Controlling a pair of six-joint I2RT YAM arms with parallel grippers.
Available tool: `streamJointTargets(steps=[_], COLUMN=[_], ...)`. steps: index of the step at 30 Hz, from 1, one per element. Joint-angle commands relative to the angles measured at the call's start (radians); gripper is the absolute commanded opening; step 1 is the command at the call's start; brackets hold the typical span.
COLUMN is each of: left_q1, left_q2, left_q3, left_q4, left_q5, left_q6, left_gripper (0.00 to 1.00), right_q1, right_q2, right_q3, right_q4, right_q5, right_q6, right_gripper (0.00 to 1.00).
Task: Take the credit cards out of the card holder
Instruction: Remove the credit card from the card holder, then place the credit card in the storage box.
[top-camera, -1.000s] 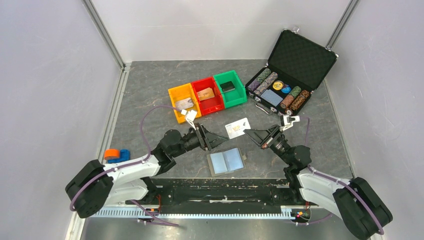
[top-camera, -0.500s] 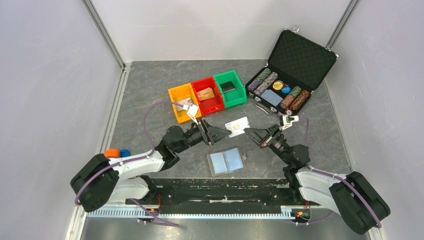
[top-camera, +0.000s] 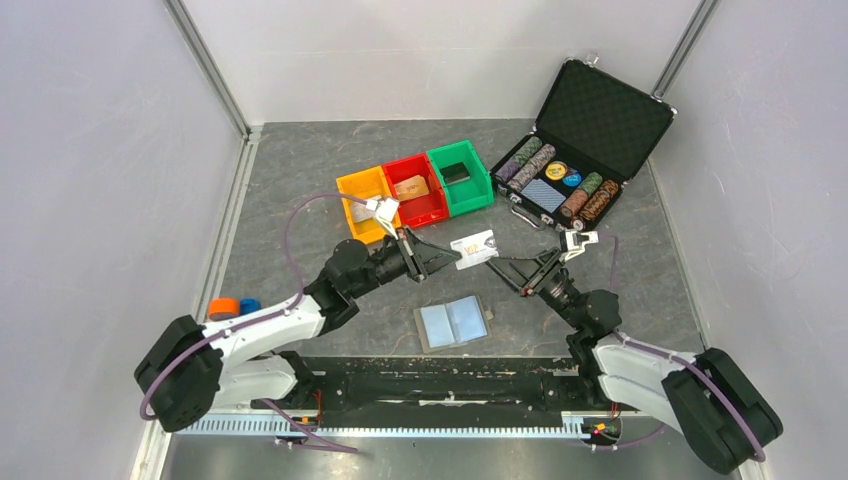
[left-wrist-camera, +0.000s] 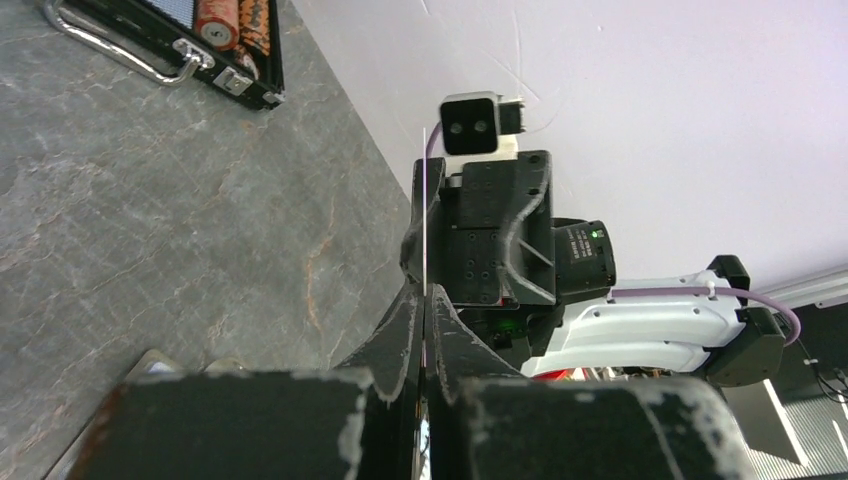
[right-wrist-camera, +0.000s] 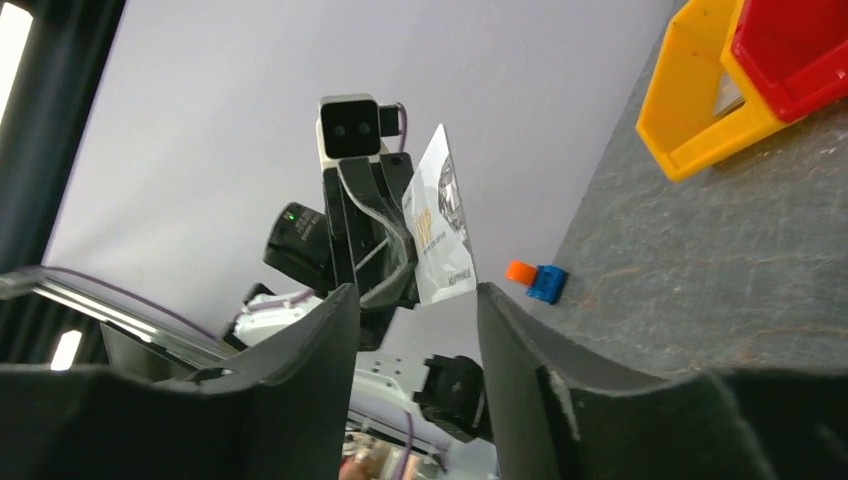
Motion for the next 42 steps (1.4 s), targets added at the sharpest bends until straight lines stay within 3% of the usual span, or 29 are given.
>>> streamJointTargets(steps=[1, 8, 13, 18, 25, 35, 42], left_q1=[0.036, 0.215, 0.388, 0.536, 0.637, 0.658, 0.661], left_q2=[-0.068, -0.182, -0.231, -0.124, 0.023, 0.301, 0.411], left_q3=[0.057, 0.112, 0.2, 0.334, 0.489, 0.711, 0.757], left_q4=[-0.163, -0.479, -0.78, -1.032, -1.126, -1.205, -1.187], left_q5=[0.009, 0.087, 0.109, 0.116, 0.049, -0.04, -0.104], left_q6=[0.069, 0.131, 0.241, 0.359, 0.419, 0.429, 0.426], left_gripper=[0.02, 0.02, 0.02, 0.02, 0.02, 0.02, 0.02], right_q1=[0.001, 0.0, 0.001, 0.0, 0.001, 0.001, 0.001], right_q2=[-0.076, -0.193, -0.265, -0.336, -0.375, -0.332, -0.323], right_q3=[-0.119, -0.074, -0.017, 0.057, 0.092, 0.093, 0.116], right_q4=[-0.092, -0.337, -0.562, -0.73, -0.824, -0.792, -0.783], right_q5=[-0.016, -0.081, -0.1, -0.074, -0.052, -0.103, -0.124], right_q6=[-0.097, -0.296, -0.484, -0.628, -0.705, -0.683, -0.669], right_gripper=[0.58, 0.98, 0.98, 0.98, 0.98, 0.98, 0.98])
